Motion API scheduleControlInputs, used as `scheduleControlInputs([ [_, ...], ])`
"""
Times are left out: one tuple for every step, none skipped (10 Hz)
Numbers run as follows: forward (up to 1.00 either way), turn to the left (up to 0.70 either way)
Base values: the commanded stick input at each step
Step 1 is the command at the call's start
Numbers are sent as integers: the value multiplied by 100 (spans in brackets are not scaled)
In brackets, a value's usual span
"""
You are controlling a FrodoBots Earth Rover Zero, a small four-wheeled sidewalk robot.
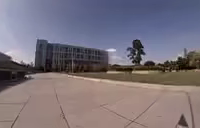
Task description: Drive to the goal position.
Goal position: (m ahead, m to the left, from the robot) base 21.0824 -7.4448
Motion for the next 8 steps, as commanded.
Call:
scheduleControlInputs([
  [70,0],
  [70,0],
  [70,0],
  [70,0],
  [70,0],
  [70,0],
  [70,0],
  [70,0],
])
